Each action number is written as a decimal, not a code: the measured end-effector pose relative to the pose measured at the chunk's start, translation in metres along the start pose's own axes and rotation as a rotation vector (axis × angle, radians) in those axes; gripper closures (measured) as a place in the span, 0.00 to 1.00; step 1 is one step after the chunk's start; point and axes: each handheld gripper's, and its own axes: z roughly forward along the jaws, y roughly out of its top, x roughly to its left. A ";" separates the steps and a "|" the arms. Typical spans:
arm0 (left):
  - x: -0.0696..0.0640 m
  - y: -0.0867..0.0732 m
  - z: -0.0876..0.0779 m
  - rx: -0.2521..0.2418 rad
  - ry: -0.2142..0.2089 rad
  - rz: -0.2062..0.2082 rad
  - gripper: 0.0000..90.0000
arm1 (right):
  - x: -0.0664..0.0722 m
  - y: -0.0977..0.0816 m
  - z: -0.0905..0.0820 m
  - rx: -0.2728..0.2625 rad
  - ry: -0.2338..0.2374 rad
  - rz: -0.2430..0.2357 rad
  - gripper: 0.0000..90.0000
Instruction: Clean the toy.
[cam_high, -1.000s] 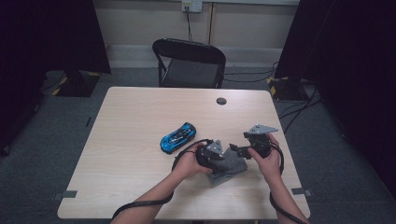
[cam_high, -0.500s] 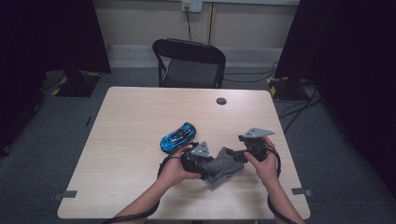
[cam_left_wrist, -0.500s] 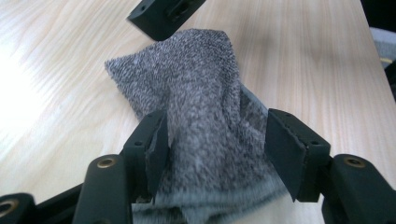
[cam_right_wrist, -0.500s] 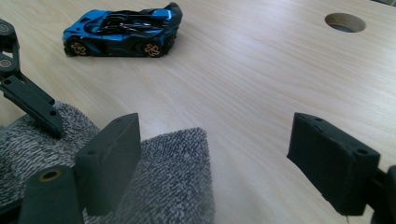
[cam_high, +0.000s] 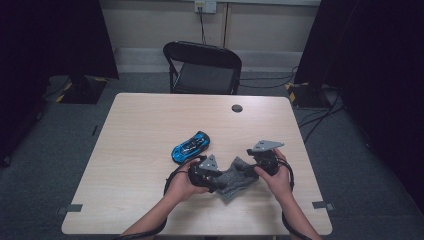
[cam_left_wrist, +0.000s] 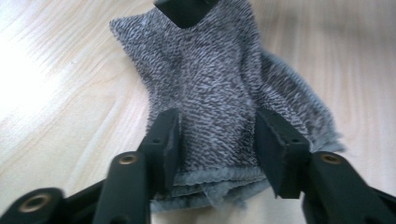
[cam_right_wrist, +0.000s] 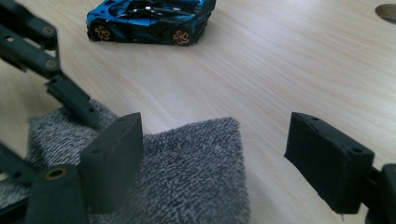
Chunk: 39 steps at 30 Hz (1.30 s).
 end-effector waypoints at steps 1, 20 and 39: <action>0.003 0.000 0.001 0.001 0.001 -0.003 0.61 | 0.001 0.000 0.001 0.004 0.004 -0.005 0.22; 0.051 0.014 -0.029 -0.057 0.149 -0.086 0.30 | 0.001 -0.003 0.010 0.025 0.046 -0.017 0.23; 0.104 -0.048 -0.060 0.002 0.309 -0.229 0.18 | 0.006 -0.010 0.024 0.148 0.019 -0.031 0.27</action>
